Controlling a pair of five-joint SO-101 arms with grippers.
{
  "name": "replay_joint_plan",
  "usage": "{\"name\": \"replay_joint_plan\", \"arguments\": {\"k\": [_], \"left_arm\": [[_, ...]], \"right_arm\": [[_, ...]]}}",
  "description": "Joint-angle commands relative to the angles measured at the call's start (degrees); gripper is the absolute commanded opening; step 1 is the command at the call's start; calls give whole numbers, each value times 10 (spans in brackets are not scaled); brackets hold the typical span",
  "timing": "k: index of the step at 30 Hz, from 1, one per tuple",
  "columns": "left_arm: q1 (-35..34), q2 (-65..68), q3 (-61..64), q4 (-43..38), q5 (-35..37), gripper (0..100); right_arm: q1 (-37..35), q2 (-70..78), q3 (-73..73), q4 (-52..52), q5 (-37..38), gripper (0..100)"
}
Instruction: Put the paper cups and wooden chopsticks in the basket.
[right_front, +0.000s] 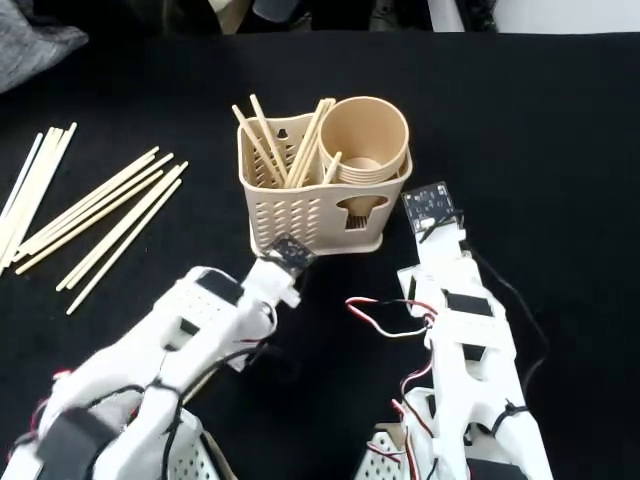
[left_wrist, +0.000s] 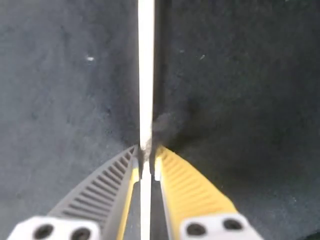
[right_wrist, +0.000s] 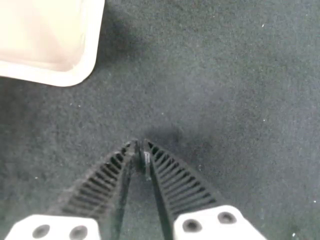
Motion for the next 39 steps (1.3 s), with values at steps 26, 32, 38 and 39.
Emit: {"name": "replay_joint_plan", "arguments": {"k": [26,32,38,39], "left_arm": [[-224,-745,-36,-286,-81,29],[-223,-604,-70,-424,46,29],[-174,-409,-171,-513,187,29],[-156,-375,-192,-512,195,29]], "right_arm": [[7,-15,-4,-6,4,12],[7,-15,-4,-6,4,12],[7,-15,-4,-7,4,12],[7,-15,-4,-7,4,12]]}}
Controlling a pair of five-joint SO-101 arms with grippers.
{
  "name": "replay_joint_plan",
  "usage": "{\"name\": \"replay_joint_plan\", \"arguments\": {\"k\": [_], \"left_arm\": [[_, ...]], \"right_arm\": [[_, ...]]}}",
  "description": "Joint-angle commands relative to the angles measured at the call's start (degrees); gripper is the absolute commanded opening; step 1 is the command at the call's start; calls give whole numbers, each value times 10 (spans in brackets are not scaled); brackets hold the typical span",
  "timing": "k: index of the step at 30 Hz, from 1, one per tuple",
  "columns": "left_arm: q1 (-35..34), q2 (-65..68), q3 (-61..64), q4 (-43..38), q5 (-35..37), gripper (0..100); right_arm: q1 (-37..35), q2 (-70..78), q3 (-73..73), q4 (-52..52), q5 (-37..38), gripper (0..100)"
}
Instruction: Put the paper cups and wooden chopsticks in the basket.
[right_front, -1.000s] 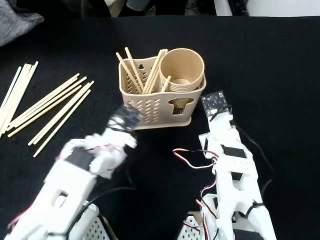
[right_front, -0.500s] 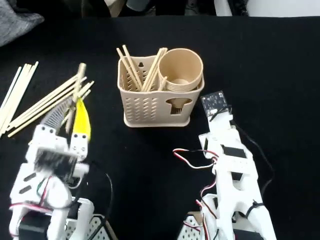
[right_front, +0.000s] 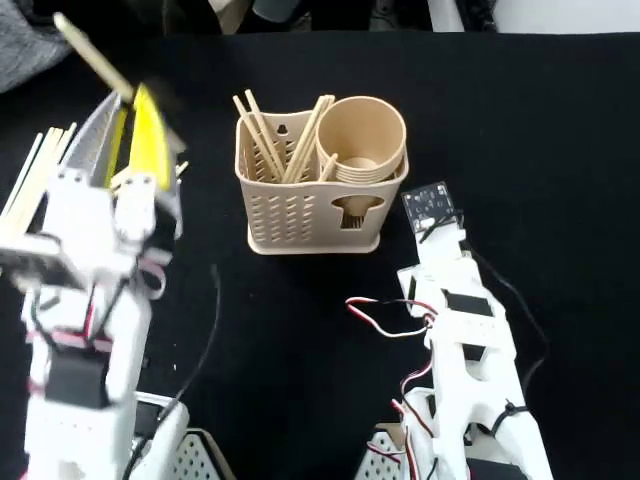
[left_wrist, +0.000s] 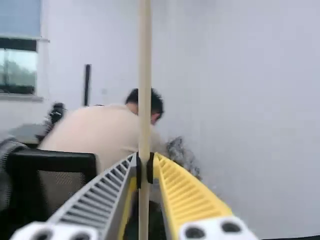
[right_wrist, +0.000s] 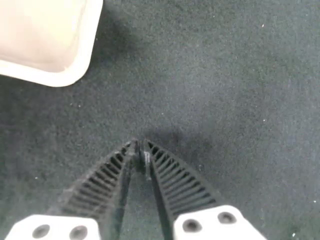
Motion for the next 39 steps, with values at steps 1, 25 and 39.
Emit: {"name": "replay_joint_plan", "arguments": {"k": [1,25,39], "left_arm": [[67,150,-109,-31,64,29],[127,341,-188,171,63,212],[-161,280,-239,371,62,216]], "right_arm": [[7,-15,-4,-7,4,12],[7,-15,-4,-9,5,12],[7,-15,-4,-9,5,12]]}}
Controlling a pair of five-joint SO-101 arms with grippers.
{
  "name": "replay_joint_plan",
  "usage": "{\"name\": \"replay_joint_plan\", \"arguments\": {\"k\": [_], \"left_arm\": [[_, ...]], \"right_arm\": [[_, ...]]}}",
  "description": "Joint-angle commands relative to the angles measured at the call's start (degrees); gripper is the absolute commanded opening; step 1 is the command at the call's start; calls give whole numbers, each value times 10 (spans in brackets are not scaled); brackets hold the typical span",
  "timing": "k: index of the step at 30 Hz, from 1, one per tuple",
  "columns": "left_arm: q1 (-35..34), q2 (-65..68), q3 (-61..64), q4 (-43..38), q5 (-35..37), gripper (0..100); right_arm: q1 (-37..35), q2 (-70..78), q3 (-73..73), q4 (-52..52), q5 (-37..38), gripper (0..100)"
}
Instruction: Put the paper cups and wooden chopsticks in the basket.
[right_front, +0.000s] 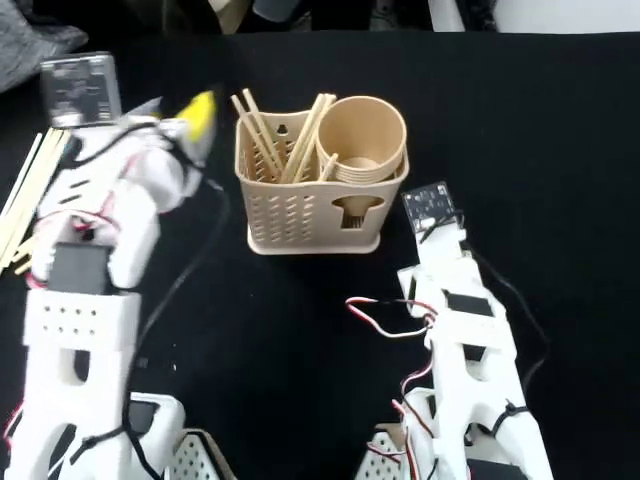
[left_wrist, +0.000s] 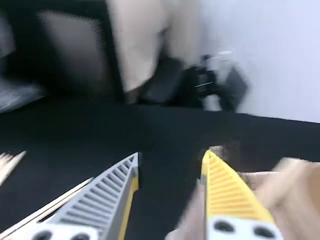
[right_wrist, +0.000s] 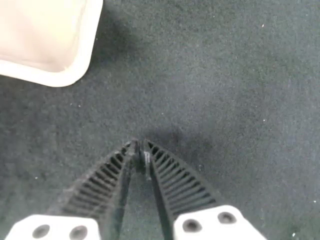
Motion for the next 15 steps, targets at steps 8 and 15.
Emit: {"name": "replay_joint_plan", "arguments": {"k": [8,15], "left_arm": [[-245,-98,46,86,-21,215],[-480,-227,217,-3,-4,216]], "right_arm": [[7,-14,-4,-9,5,12],[7,-14,-4,-9,5,12]]}}
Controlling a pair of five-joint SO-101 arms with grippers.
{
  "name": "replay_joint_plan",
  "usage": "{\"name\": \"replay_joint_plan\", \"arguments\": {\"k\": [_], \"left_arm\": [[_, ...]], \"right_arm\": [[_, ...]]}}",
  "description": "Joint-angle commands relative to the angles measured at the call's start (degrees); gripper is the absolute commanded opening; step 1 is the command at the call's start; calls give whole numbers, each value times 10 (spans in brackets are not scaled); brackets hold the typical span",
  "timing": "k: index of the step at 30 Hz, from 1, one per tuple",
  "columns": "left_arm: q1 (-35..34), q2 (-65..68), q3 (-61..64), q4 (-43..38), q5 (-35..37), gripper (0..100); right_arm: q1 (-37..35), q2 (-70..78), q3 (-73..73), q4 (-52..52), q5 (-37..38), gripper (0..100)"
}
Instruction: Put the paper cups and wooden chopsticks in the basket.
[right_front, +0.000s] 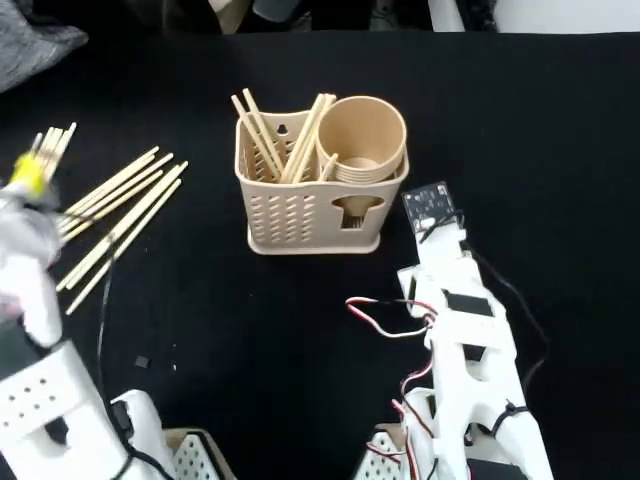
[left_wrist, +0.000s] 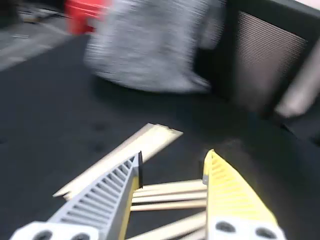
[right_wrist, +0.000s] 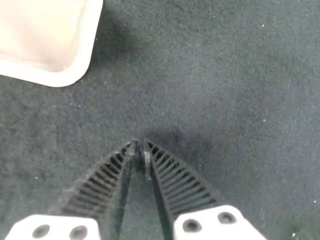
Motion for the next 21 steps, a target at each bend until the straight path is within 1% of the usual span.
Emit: {"name": "replay_joint_plan", "arguments": {"k": [1,3,4,6,9,12,15,16,21], "left_arm": [[-155,-49,138,-129,3,217],[-155,-24,218,-249,-33,217],[-145,-3,236,-287,-58,217],[-119,51,232,-300,-101,217],[-78,146,156,-251,-145,217],[-28,248,53,-168,-182,217],[13,349,-64,-91,-240,217],[22,382,-99,-72,-263,217],[73,548,-279,36,-435,217]], "right_arm": [[7,-14,-4,-9,5,12],[7,-14,-4,-9,5,12],[7,-14,-4,-9,5,12],[7,-14,-4,-9,5,12],[7,-14,-4,-9,5,12],[7,-14,-4,-9,5,12],[7,-14,-4,-9,5,12],[7,-14,-4,-9,5,12],[7,-14,-4,-8,5,12]]}}
